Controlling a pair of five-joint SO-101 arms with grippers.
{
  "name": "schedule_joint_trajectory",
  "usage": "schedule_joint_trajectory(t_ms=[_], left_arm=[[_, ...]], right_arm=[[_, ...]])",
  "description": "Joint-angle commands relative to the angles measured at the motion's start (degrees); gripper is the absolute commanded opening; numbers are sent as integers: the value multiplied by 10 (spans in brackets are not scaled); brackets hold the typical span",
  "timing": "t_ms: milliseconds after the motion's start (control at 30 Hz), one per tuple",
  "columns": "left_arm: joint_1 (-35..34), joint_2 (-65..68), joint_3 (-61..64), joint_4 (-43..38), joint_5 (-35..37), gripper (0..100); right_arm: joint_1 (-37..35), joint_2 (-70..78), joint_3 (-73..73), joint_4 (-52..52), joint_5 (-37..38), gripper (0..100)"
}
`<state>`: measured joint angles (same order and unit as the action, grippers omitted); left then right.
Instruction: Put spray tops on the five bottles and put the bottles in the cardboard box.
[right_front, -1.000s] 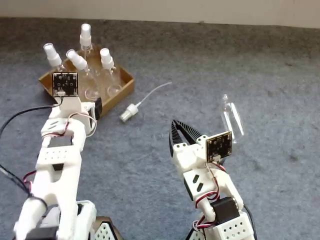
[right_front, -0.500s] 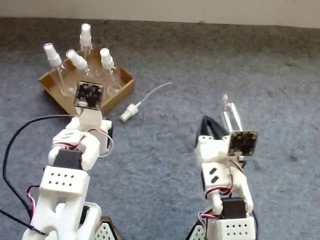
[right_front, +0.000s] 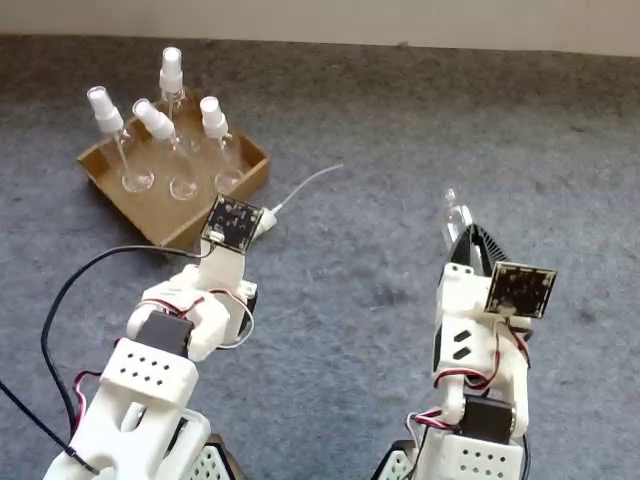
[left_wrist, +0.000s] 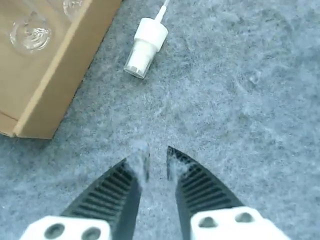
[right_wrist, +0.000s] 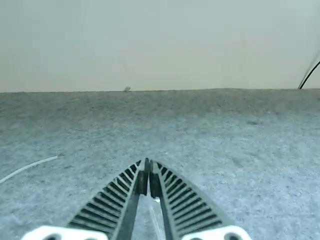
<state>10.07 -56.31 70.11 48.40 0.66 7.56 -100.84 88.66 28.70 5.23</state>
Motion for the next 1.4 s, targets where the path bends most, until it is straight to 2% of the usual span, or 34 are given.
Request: schedule_joint_trajectory(t_ms=[0, 100, 367, 633, 800, 1100, 1267, 1367], left_arm=[[9, -14, -2, 3, 6, 5], [9, -14, -1, 3, 6, 5], [7, -14, 9, 3, 5, 5], [5, -14, 11, 3, 5, 5], [5, -14, 11, 4, 5, 5], [5, -14, 11, 4, 5, 5], [7, -14, 11, 4, 5, 5], [10, -14, 11, 4, 6, 5]], right_arm=[[7, 110, -90, 1, 15, 8], [15, 241, -164, 1, 27, 9], [103, 589, -393, 1, 28, 9], [112, 838, -537, 1, 29, 9], [114, 952, -612, 1, 32, 9], [109, 1117, -686, 7, 131, 9], [67, 1128, -688, 140, 179, 9], [38, 1128, -707, 206, 182, 9]])
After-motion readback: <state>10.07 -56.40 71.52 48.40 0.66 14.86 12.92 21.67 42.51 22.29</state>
